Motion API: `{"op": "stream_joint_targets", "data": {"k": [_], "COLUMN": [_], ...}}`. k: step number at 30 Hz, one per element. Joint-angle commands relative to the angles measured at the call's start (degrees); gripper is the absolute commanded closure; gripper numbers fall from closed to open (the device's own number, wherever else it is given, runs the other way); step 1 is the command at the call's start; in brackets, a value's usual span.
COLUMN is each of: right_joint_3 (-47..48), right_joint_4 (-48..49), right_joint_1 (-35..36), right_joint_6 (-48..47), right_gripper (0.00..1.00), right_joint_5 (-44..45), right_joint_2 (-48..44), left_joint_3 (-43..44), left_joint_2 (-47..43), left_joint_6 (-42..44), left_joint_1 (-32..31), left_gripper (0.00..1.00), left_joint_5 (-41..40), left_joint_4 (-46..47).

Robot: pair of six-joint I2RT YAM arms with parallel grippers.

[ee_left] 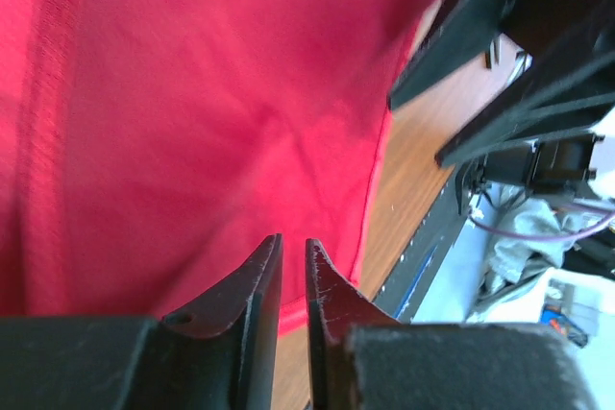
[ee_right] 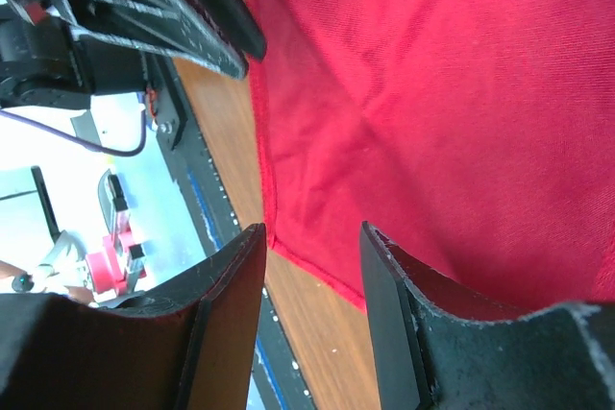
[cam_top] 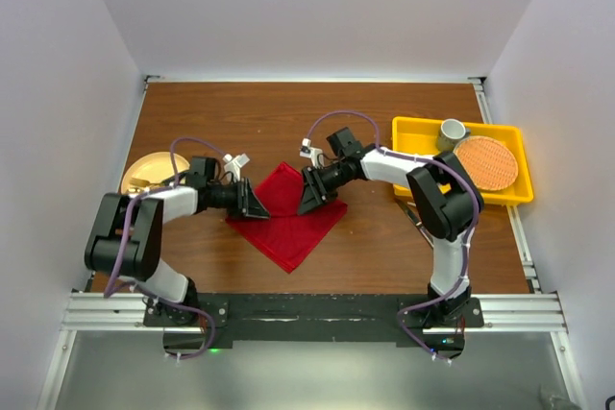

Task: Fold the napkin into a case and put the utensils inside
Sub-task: Smooth out the upper triangle-folded napkin at the center of the board.

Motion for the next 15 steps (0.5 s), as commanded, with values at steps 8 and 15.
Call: {"op": "stream_joint_targets", "data": {"k": [8, 15], "right_joint_3": [0.93, 3.04], "right_joint_4": [-0.08, -3.78], "right_joint_1": [-3.9, -6.8], "right_joint_6": [-0.4, -3.13], "right_gripper": [0.54, 0.54], "right_joint_5": [5.57, 8.74], "right_joint_2": [5.98, 6.96], "left_joint_3": [8.41, 10.42], "left_joint_2": [3.22, 9.19], "left_joint_6": [4.07, 4.6], "left_joint_1": [0.89, 0.89], "left_gripper": [0.69, 0.69], "left_joint_5": [1.85, -3.33], "left_joint_4": [4.21, 7.46]}}
